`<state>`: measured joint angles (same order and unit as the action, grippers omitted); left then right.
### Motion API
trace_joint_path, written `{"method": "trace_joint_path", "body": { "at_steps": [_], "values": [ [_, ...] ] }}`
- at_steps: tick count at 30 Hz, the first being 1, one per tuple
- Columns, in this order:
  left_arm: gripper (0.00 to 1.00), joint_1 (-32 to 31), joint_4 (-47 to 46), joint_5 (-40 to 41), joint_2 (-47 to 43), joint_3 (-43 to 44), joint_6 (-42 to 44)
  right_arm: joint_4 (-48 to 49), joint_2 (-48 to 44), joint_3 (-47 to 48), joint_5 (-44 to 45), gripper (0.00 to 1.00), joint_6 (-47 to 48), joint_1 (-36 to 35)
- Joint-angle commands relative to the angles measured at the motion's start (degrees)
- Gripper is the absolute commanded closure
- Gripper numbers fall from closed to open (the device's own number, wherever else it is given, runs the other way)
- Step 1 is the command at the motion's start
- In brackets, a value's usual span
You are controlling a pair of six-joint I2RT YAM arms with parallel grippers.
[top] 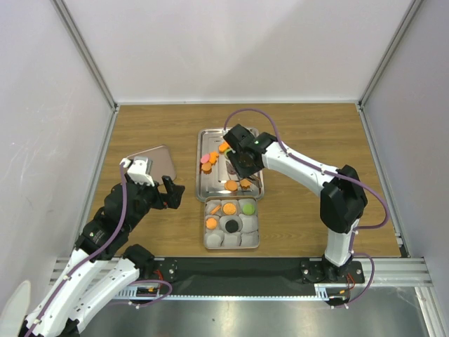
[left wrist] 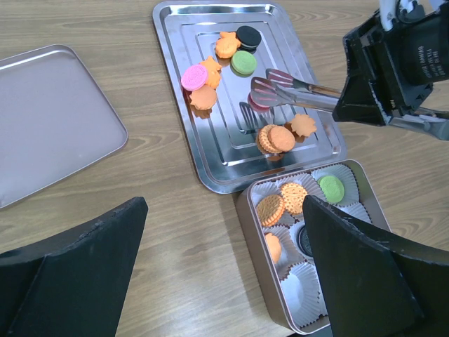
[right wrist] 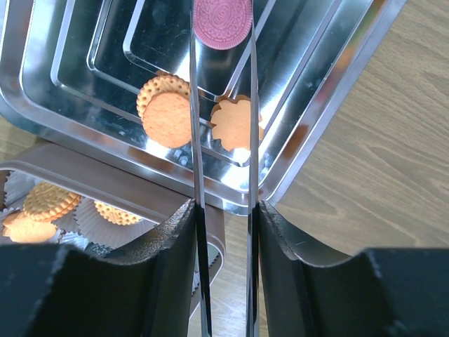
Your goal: Pack the cookies
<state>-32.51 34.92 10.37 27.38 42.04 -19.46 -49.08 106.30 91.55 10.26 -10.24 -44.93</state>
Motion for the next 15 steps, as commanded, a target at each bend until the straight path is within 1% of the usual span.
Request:
{"method": "trace_joint_path", "body": {
  "at_steps": [1,3,10,11,14,15],
  "values": [
    [0.00,-0.5,-1.1,0.4,0.1,0.1,-0.4,-0.4,-5.7,2.6,1.4,0.65,0.0,-0.3],
    [0.00,-0.5,-1.1,0.4,0.1,0.0,-0.4,-0.8,-7.1,2.2,1.2,0.65,-0.4,-0.5],
    [0.00,-0.5,-1.2,0.4,-0.1,0.1,-0.4,-4.1,-16.9,-1.5,-2.0,0.64,-1.7,-2.7],
    [0.00,-0.5,-1.0,0.4,-0.2,0.1,-0.4,-5.7,-20.0,-3.0,-3.0,0.64,-2.1,-3.0],
    [0.00,-0.4,-1.1,0.4,-0.4,0.1,-0.3,-10.0,-24.6,-5.3,-3.5,0.64,-3.7,-5.3],
    [0.00,-0.5,-1.0,0.4,-0.5,0.1,-0.4,-11.1,-28.0,-7.1,-3.7,0.64,-4.3,-5.9]
  ]
}}
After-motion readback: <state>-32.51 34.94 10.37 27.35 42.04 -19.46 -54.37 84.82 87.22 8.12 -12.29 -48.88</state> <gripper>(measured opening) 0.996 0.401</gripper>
